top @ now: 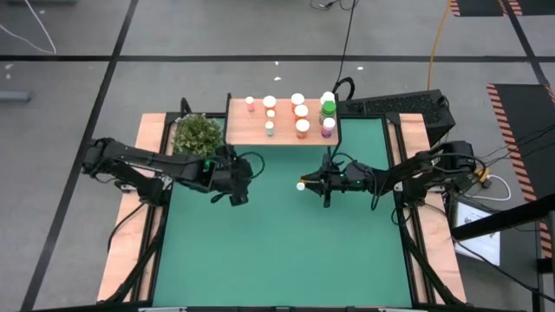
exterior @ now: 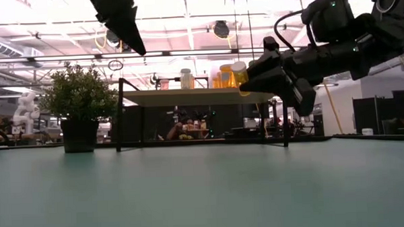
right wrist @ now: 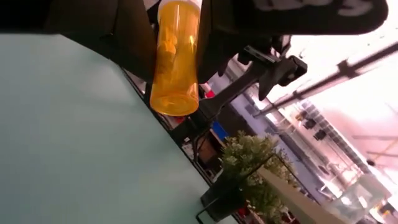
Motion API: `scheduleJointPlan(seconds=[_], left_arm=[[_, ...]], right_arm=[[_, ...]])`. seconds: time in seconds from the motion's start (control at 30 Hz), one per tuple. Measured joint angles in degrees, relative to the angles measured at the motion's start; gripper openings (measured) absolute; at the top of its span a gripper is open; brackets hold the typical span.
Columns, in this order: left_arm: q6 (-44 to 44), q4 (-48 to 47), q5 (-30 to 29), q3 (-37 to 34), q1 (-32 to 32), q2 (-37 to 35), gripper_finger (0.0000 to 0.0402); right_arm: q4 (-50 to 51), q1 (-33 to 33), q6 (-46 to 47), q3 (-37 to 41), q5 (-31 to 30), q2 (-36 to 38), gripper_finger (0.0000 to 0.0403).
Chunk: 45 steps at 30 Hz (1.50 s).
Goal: Pick and place medicine bottles onto shelf by color
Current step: Put the small orange medicine bottle on the shelf
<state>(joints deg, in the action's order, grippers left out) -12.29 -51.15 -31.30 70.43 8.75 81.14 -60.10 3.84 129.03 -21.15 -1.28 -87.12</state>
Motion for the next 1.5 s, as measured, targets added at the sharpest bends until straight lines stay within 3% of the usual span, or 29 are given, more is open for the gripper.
scheduleJointPlan(seconds=[0.23, 0.3, 0.43, 0.53, 0.63, 0.77, 0.87, 0.97, 1.17, 1.33, 1.5], left_arm=[[3.2, 17.6, 5.6, 0.0, -3.8, 1.2, 0.0340], [7.1, 21.8, 7.2, 0.0, -4.0, 1.9, 0.0340], [18.7, 34.9, 19.1, 0.0, -3.7, 5.4, 0.0329], [22.7, 42.8, 19.8, 0.0, -3.5, 8.4, 0.0305], [25.7, 46.5, 19.3, 0.1, -3.5, 10.6, 0.0278], [23.1, 51.1, 20.5, 0.0, -2.1, 13.3, 0.0252], [23.6, 54.1, 20.7, 0.0, -0.1, 13.8, 0.0240], [25.1, 52.9, 14.5, 0.4, 2.0, 13.7, 0.0238], [26.4, 54.3, -11.3, 0.3, 5.4, 13.7, 0.0237], [31.4, 63.1, -12.0, 0.4, 4.2, 17.3, 0.0237], [38.1, 71.8, -12.1, 0.3, 3.5, 20.5, 0.0237]], right_arm=[[-3.4, 1.0, -1.3, 0.0, 3.3, 0.0, 0.0092], [-5.3, 1.0, -3.0, 0.0, 4.6, 0.0, 0.0092], [-5.3, 2.9, -9.2, 0.0, 9.4, 0.0, 0.0092], [-5.9, 3.7, -13.3, 0.1, 13.0, 0.0, 0.0092], [-7.6, 4.4, -15.3, 0.0, 8.8, 0.0, 0.0092], [-13.4, 3.9, -17.6, 0.0, 0.1, 0.7, 0.0092], [-15.6, 3.1, -18.7, 0.0, -1.6, 1.4, 0.0092], [-15.9, 1.7, -18.7, 0.0, -1.6, 2.7, 0.0092], [-15.4, -1.2, -18.3, 0.0, -7.0, 4.8, 0.0092], [-15.5, -2.8, -17.5, 0.0, -13.4, 5.1, 0.0092], [-15.6, -4.0, -17.3, 0.0, -15.3, 5.1, 0.0092]])
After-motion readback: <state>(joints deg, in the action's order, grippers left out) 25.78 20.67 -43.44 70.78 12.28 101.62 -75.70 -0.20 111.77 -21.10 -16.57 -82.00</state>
